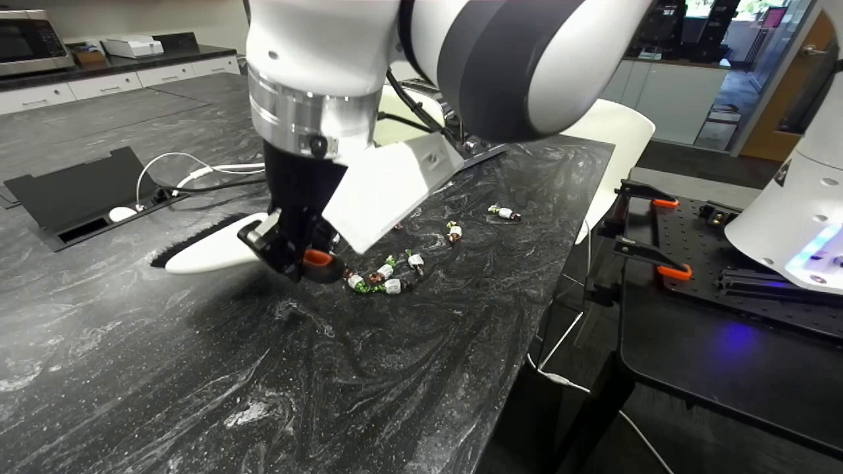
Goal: Sweep the sweets to the right
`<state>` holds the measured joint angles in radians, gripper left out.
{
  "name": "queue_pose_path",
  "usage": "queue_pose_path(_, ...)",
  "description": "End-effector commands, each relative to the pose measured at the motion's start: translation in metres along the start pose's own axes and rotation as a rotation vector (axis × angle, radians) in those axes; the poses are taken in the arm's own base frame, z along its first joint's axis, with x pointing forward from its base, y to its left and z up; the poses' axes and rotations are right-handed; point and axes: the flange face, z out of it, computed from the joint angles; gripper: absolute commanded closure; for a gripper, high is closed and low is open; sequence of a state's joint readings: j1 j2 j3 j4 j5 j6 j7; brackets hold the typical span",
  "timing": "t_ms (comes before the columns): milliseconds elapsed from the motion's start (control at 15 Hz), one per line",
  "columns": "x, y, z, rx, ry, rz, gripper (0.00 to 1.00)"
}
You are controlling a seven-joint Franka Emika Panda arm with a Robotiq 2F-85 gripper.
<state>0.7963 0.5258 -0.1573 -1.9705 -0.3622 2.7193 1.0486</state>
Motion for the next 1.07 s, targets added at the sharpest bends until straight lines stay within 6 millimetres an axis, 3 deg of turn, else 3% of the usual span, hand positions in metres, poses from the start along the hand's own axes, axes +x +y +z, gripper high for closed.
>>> queue_pose_path(0,0.006,0.027,-0.038,-0.007,0.028,0.006,0.85)
queue_pose_path(467,0.011,0.053,-0.059,-0.027,-0.028,-0.024,0.85)
queue_pose_path(1000,0.026,0.077,-0.090,-0.013,-0.170,-0.248,0.85)
